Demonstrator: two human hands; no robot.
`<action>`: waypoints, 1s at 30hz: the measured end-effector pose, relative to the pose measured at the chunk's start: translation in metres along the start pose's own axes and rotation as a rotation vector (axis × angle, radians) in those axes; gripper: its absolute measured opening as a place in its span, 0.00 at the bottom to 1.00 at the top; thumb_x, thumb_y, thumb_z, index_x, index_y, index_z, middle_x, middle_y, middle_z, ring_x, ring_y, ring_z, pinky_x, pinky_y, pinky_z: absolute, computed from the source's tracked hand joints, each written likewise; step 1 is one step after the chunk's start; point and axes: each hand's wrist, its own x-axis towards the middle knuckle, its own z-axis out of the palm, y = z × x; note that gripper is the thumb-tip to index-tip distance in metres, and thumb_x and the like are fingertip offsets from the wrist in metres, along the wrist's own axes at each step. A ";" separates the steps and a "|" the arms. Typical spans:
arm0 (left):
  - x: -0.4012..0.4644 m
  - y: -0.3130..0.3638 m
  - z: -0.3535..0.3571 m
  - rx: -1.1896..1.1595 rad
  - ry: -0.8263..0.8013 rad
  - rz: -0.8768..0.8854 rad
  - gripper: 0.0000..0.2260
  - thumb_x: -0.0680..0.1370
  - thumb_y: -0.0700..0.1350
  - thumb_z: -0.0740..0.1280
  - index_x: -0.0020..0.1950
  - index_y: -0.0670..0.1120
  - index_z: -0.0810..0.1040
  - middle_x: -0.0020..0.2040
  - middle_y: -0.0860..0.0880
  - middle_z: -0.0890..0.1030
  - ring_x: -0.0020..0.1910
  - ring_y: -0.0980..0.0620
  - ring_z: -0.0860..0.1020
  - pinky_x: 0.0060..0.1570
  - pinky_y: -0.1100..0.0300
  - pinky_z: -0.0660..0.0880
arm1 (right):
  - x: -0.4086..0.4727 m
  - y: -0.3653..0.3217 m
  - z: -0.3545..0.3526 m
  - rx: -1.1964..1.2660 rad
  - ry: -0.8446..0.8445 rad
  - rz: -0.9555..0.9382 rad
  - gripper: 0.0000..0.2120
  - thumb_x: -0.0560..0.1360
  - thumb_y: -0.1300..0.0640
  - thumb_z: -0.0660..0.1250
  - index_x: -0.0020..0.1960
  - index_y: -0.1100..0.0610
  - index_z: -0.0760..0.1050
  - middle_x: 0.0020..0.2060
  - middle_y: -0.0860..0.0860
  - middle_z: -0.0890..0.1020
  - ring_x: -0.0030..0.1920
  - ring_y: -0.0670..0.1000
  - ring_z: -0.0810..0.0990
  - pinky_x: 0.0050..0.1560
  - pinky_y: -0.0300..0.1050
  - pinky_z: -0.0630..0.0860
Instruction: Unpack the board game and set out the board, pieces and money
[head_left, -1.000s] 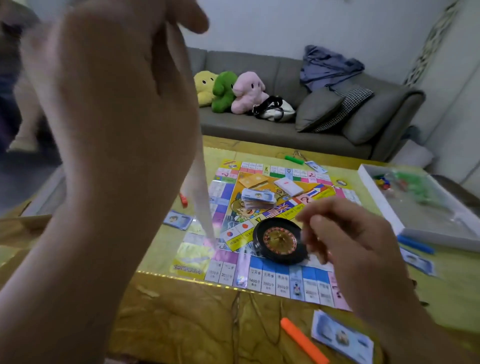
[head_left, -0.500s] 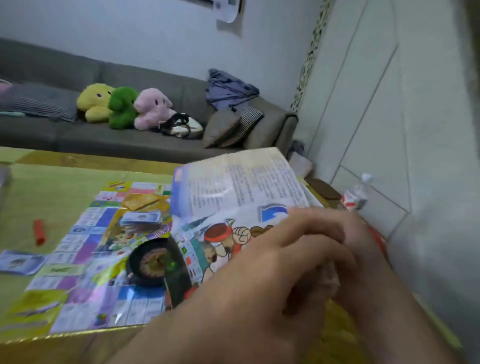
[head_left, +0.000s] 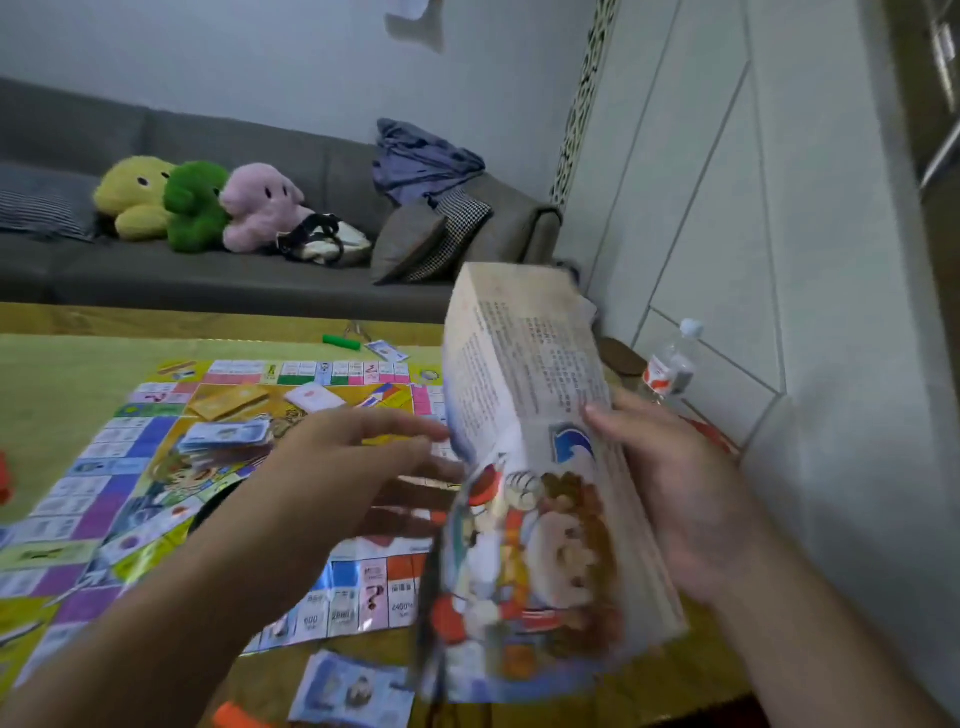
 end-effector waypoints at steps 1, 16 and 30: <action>0.001 -0.004 0.000 0.025 -0.016 0.039 0.07 0.81 0.39 0.69 0.57 0.46 0.84 0.48 0.40 0.88 0.47 0.34 0.86 0.59 0.27 0.76 | 0.001 0.000 -0.004 -0.028 0.031 -0.019 0.17 0.79 0.59 0.66 0.66 0.59 0.82 0.61 0.63 0.85 0.60 0.66 0.85 0.67 0.62 0.76; -0.004 -0.005 0.010 -0.106 -0.131 0.047 0.12 0.75 0.45 0.74 0.57 0.42 0.82 0.51 0.39 0.87 0.49 0.37 0.87 0.56 0.37 0.80 | -0.009 0.014 -0.016 0.020 0.077 -0.043 0.15 0.79 0.63 0.65 0.64 0.60 0.81 0.59 0.63 0.86 0.57 0.66 0.86 0.56 0.62 0.84; 0.002 -0.004 0.002 -0.268 -0.129 -0.043 0.19 0.73 0.50 0.67 0.56 0.39 0.85 0.53 0.36 0.85 0.45 0.38 0.84 0.39 0.50 0.80 | -0.007 0.018 -0.041 0.183 0.153 0.088 0.20 0.78 0.57 0.57 0.55 0.67 0.84 0.58 0.70 0.83 0.57 0.70 0.83 0.61 0.63 0.78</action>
